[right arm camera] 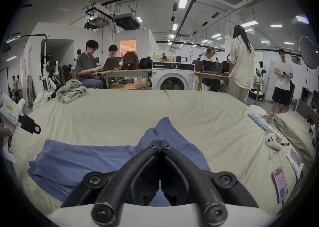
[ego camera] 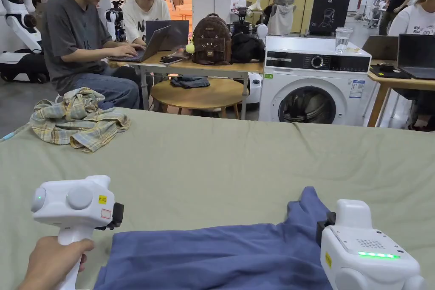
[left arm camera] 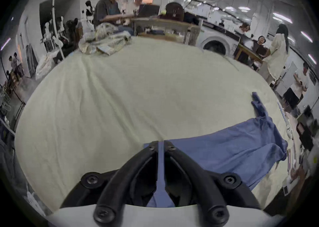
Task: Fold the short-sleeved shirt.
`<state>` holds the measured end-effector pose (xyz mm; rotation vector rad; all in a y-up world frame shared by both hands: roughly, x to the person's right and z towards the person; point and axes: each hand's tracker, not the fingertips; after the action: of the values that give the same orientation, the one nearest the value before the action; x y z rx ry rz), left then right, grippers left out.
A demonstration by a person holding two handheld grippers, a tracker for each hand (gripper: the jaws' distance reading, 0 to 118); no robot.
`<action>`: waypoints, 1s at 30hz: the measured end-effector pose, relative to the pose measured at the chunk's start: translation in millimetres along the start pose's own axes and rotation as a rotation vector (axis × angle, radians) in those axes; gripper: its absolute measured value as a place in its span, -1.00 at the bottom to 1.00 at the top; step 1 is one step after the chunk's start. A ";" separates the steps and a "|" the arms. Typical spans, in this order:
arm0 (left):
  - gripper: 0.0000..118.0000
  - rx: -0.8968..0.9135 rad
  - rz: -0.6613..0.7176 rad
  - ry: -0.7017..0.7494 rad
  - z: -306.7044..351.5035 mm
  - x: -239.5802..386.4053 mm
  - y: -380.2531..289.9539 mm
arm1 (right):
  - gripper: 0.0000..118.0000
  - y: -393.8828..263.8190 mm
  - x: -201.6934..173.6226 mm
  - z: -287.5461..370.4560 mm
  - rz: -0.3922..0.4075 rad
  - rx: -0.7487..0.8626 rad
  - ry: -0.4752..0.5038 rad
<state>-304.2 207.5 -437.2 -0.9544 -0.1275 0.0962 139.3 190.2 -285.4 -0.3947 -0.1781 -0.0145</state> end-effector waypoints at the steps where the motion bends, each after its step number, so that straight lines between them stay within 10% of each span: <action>1: -0.80 -0.044 0.009 -0.004 -2.8 1.2 3.1 | -1.00 -1.4 -0.2 -2.2 0.004 -0.010 -0.002; 3: -0.23 -0.084 0.035 -0.045 -15.7 -5.0 8.6 | -1.00 -3.7 0.0 -6.0 0.007 -0.026 0.002; 6: 0.02 -0.150 0.055 -0.014 -45.9 -7.3 13.9 | -1.00 -7.4 -0.7 -10.5 0.006 -0.044 0.005; 11: 0.01 -0.244 -0.044 0.083 -85.8 9.3 0.2 | -1.00 -12.5 1.5 -14.5 0.014 -0.070 0.010; 13: -0.27 -0.138 -0.071 0.137 -81.4 20.3 -6.9 | -1.00 -13.8 6.5 -14.1 0.015 -0.079 0.006; 15: -1.00 -0.117 -0.149 0.139 -80.2 35.2 -11.1 | -1.00 -13.3 15.3 -14.4 0.008 -0.083 -0.005; 26: -1.00 0.033 -0.099 0.075 -19.5 27.7 -6.9 | -1.00 34.9 91.3 -88.0 -0.008 -0.277 -0.033; 30: -1.00 0.035 -0.107 0.112 -10.2 23.1 -6.3 | -0.29 45.0 114.3 -134.8 -0.015 -0.397 -0.016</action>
<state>-279.8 198.8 -436.3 -0.9143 -0.0732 -0.0539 277.0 182.4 -404.8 -0.7893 -0.1942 -0.0617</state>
